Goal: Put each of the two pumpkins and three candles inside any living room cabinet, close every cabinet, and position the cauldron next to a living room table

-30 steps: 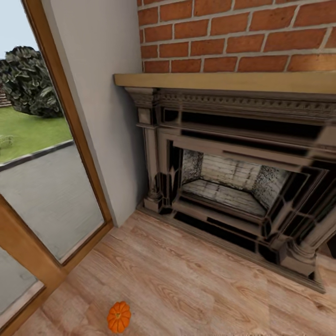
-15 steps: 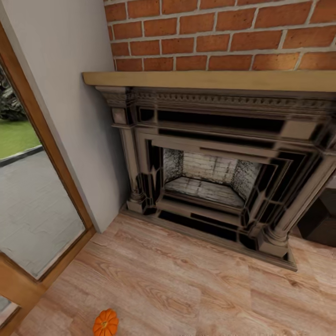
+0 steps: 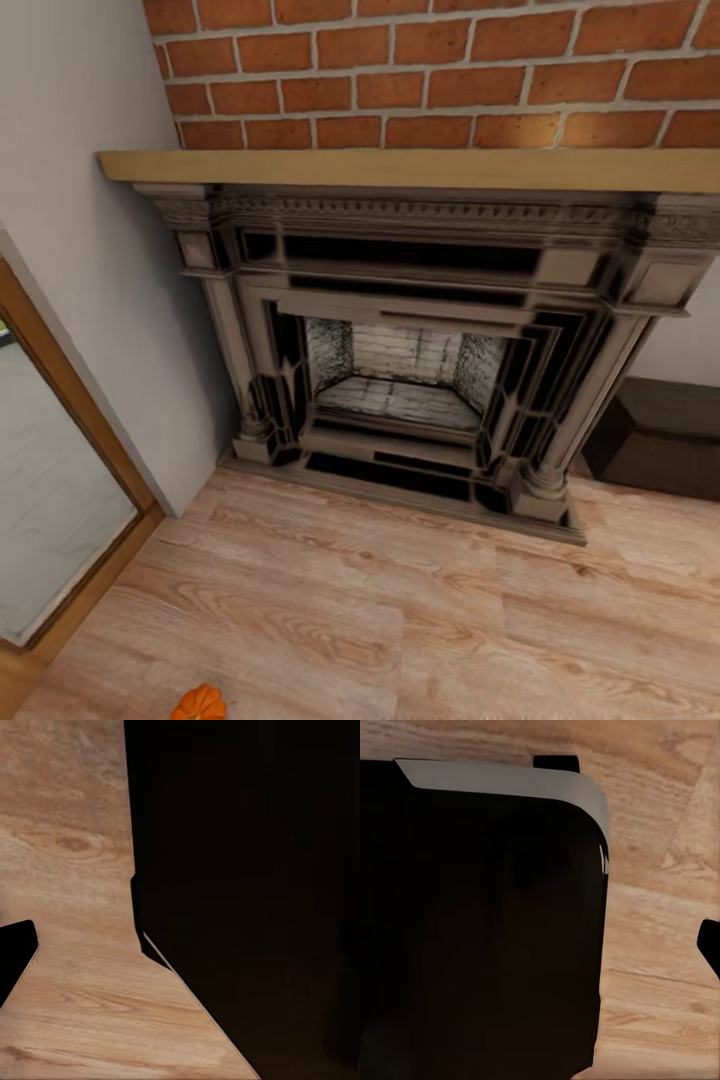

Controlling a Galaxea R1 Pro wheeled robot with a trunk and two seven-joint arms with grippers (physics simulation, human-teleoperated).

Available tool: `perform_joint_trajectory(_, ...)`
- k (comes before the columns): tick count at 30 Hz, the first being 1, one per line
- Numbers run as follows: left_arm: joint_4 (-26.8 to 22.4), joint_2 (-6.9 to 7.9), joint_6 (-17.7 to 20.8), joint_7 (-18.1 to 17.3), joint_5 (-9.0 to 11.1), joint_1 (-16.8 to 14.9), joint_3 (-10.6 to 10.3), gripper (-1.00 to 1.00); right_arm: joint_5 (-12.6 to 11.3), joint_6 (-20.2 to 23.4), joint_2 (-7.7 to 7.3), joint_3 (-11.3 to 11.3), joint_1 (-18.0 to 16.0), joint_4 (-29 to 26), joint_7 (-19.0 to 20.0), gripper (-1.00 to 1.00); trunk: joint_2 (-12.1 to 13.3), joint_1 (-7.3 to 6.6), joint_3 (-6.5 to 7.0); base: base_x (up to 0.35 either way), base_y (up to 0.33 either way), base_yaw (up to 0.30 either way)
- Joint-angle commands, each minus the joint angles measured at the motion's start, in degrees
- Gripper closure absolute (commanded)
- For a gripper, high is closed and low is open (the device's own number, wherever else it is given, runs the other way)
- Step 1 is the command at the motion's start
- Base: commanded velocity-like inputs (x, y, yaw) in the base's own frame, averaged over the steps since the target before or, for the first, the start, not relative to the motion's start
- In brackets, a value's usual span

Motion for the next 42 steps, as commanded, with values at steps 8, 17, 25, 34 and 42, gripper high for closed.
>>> perform_joint_trajectory(8, 0.00, 0.03, 0.00, 0.00, 0.05, 0.00, 0.05, -1.00, 0.00, -0.01, 0.00, 0.00, 0.00, 0.00, 0.00, -1.00, 0.00, 0.00, -0.03, 0.000, 0.000, -0.279)
perform_joint_trajectory(17, 0.00, 0.03, 0.00, 0.00, 0.09, 0.00, 0.09, -1.00, 0.00, -0.01, 0.00, 0.00, 0.00, 0.01, 0.00, -1.00, 0.00, 0.00, -0.03, 0.000, 0.000, -0.279)
perform_joint_trajectory(25, 0.00, 0.03, 0.02, 0.02, 0.09, 0.01, 0.09, -1.00, 0.00, 0.01, 0.00, 0.00, 0.00, 0.01, 0.00, -1.00, 0.00, 0.00, -0.03, 0.000, 0.000, -0.280)
perform_joint_trajectory(34, 0.00, 0.03, 0.00, 0.01, 0.09, -0.01, 0.09, -1.00, 0.00, -0.01, 0.00, 0.00, 0.00, 0.01, 0.00, -1.00, 0.00, 0.00, -0.03, 0.000, 0.000, -0.281)
perform_joint_trajectory(42, 0.00, 0.03, 0.00, 0.01, 0.09, 0.01, 0.09, -1.00, 0.00, -0.02, 0.00, 0.00, 0.00, 0.00, 0.00, -1.00, 0.00, 0.00, -0.03, 0.000, 0.000, -0.282)
